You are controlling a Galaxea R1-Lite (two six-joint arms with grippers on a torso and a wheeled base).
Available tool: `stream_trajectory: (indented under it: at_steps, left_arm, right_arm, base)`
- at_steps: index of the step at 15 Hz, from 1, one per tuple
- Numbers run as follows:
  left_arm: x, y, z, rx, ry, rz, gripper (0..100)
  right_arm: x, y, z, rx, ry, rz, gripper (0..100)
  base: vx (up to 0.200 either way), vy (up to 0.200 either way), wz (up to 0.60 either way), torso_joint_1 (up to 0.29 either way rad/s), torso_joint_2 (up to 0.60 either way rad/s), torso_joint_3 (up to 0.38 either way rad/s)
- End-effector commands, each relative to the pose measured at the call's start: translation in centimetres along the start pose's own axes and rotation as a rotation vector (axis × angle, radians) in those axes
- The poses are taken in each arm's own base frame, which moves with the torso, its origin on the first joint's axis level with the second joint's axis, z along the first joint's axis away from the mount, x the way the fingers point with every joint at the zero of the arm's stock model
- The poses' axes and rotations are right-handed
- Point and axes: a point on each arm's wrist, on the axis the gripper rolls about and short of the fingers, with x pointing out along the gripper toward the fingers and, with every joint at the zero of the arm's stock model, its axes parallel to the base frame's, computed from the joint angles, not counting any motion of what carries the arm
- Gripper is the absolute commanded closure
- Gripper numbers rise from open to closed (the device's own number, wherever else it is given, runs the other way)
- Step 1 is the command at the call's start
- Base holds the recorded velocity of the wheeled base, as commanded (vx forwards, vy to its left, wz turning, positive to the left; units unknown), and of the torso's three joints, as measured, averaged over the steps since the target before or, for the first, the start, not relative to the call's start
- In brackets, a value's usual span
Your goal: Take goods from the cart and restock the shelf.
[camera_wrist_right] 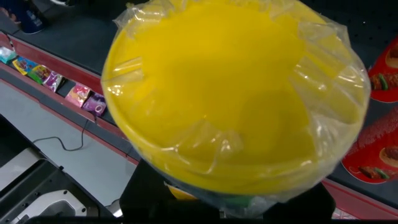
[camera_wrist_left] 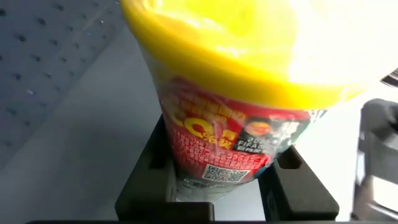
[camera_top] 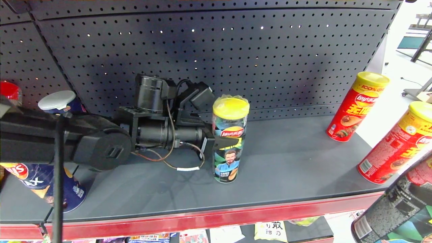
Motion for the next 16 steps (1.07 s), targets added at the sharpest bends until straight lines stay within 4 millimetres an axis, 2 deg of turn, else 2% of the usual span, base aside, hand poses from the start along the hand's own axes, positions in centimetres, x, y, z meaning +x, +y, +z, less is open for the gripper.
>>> stream_trajectory:
  at_steps: [1,4,7,16]
  left_arm:
    - [-1.6,-1.8,0.1,0.008,-0.002,-0.014,100]
    - [-2.4,-2.7,-0.9,-0.003,0.02,-0.015,100]
    - [-2.4,-2.9,-1.5,0.005,0.01,-0.015,100]
    - [-3.2,-4.2,-2.3,-0.001,0.03,-0.022,100]
  right_arm:
    - [-0.1,0.0,0.1,-0.003,-0.005,0.002,100]
    - [-0.1,0.0,0.2,-0.003,-0.007,0.004,100]
    - [-0.1,0.0,0.2,-0.003,-0.007,0.004,100]
    - [0.0,0.0,0.3,-0.003,-0.006,0.004,100]
  base:
    - [0.0,0.0,0.0,0.0,0.0,0.0]
    - [0.0,0.0,0.0,0.0,0.0,0.0]
    - [0.0,0.0,0.0,0.0,0.0,0.0]
    - [0.0,0.0,0.0,0.0,0.0,0.0]
